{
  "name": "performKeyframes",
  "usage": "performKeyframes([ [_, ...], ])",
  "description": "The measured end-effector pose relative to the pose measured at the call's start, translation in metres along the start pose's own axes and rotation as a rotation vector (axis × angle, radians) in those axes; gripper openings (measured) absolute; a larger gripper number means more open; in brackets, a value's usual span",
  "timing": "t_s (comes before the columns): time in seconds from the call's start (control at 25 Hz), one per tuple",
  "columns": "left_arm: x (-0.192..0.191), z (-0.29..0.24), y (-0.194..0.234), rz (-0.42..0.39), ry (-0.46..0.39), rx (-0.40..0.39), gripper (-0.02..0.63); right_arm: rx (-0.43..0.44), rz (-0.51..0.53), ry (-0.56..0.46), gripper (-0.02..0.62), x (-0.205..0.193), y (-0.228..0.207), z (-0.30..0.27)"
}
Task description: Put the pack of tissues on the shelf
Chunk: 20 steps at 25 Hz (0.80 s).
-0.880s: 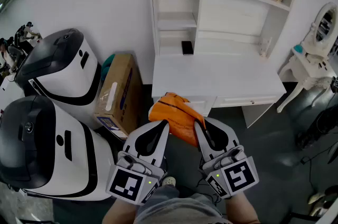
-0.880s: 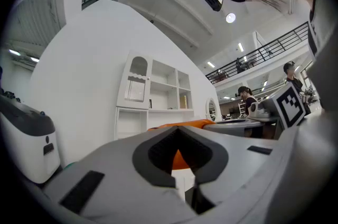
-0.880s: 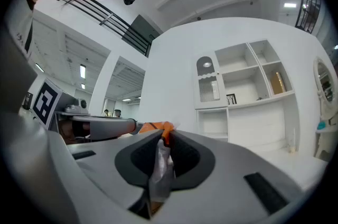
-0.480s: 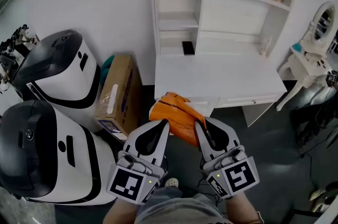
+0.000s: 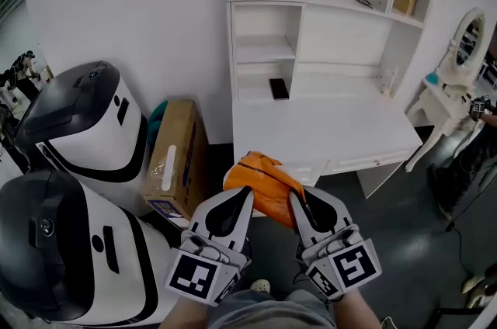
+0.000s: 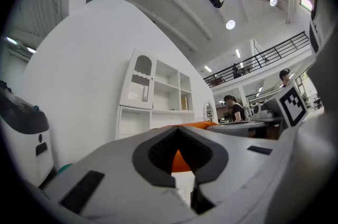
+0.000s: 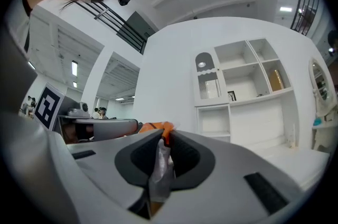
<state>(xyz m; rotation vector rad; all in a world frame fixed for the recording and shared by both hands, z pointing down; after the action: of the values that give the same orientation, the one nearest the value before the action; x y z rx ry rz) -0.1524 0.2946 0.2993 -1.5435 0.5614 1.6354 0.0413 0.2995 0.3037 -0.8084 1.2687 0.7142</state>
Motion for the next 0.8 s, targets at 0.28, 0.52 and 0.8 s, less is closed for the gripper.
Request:
performKeyframes([
  [0.28,-0.010,-0.012,0.012,0.030,-0.013,-0.031,0.040,-0.057,0.012,0.009,0.044,-0.002,-0.005,-0.004],
  [0.52,-0.016,-0.038,0.013,0.028,-0.003,-0.033,0.040,-0.074,0.003,0.015,0.044,-0.005,-0.030,-0.010],
  [0.8,-0.024,-0.091,0.011,0.032,0.025,0.002,0.040,-0.034,-0.009,0.031,0.044,-0.003,-0.082,-0.031],
])
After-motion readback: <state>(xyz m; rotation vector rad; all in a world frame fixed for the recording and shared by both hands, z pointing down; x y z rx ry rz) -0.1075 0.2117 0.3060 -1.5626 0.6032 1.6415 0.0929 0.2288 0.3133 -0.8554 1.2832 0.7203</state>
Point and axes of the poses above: the fingertips, and each gripper's own axes: z backward along the fingers, y to its left, x out of its top, the point moved 10 cm from there along z, backward along the fingers, and after that the axes turned 8 degrees about -z, right-handed, at the moved point
